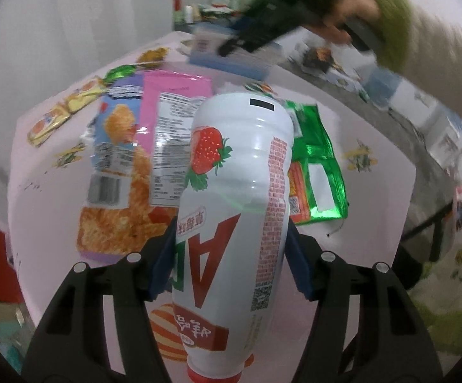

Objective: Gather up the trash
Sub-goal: 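Carry the yogurt bottle and blue box over the wastebasket with both tools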

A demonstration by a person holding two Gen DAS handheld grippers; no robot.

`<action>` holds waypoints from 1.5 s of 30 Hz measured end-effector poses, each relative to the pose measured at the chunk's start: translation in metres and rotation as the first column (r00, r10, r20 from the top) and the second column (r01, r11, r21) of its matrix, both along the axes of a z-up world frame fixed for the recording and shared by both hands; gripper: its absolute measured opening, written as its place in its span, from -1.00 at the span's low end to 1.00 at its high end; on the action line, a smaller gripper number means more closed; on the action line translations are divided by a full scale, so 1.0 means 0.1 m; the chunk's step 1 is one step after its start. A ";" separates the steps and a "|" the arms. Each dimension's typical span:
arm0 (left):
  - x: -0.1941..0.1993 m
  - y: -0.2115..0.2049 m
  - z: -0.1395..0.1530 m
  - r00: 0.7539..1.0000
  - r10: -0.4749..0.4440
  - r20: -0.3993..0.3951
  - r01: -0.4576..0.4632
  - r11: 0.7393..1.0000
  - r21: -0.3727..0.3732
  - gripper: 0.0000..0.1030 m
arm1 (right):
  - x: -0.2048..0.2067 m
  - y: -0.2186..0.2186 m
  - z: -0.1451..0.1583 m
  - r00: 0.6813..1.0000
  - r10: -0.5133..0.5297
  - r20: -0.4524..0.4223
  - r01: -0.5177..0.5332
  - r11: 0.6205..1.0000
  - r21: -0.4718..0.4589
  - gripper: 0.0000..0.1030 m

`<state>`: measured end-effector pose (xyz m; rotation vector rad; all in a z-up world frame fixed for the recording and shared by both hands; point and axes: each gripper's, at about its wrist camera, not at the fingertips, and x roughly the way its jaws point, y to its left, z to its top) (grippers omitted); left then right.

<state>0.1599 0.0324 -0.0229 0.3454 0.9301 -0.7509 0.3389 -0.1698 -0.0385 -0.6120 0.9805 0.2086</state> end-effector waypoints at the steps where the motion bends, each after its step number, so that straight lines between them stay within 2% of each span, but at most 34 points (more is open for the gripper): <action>1: -0.01 0.02 0.02 1.000 0.022 0.008 -0.021 1.000 -0.010 0.13 | -0.04 -0.09 0.04 0.998 -0.048 0.028 0.047 0.998 0.033 -0.41; 4: -0.06 0.05 0.11 0.997 0.076 0.026 -0.075 0.996 -0.040 0.12 | -0.16 -0.32 0.13 0.978 -0.195 0.076 0.183 0.974 0.134 -0.41; 6: -0.08 0.03 0.18 0.995 0.091 0.038 -0.089 0.995 -0.053 0.12 | -0.28 -0.47 0.17 0.958 -0.276 0.077 0.255 0.943 0.214 -0.41; 9: -0.09 0.00 0.27 0.993 0.110 0.042 -0.107 0.992 -0.073 0.11 | -0.49 -0.65 0.22 0.928 -0.361 0.096 0.319 0.900 0.299 -0.42; 17: -0.12 -0.23 0.52 0.987 0.128 0.093 -0.122 0.990 -0.076 0.11 | -1.09 -0.94 0.41 0.866 -0.481 0.136 0.366 0.795 0.484 -0.42; 24: -0.25 -0.50 0.77 0.981 0.113 0.156 -0.101 0.991 -0.088 0.11 | -1.50 -1.13 0.56 0.840 -0.524 0.141 0.361 0.733 0.577 -0.42; 36: -0.48 -1.03 1.02 0.970 0.048 0.239 -0.027 0.995 -0.091 0.11 | -2.24 -1.45 0.75 0.803 -0.576 0.153 0.351 0.665 0.660 -0.42; 39: -0.54 -1.16 1.05 0.967 0.027 0.254 -0.005 0.996 -0.086 0.11 | -2.39 -1.56 0.76 0.792 -0.591 0.154 0.354 0.649 0.674 -0.42; 45: -0.66 -1.45 1.08 0.959 -0.018 0.282 0.040 0.997 -0.071 0.11 | -2.70 -1.78 0.66 0.762 -0.634 0.129 0.374 0.593 0.713 -0.42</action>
